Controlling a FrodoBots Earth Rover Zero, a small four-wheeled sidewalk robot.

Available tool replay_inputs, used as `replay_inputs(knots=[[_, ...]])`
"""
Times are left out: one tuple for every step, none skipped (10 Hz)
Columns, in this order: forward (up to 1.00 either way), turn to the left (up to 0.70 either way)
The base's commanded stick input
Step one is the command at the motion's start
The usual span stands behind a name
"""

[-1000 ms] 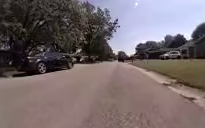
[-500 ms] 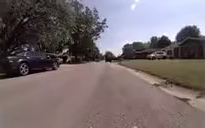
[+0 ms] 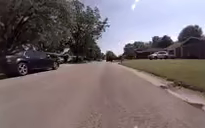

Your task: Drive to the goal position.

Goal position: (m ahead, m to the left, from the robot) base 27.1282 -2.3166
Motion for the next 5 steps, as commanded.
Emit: replay_inputs(knots=[[0.5,0.0],[0.5,0.0],[0.5,0.0],[0.5,0.0],[0.5,0.0]])
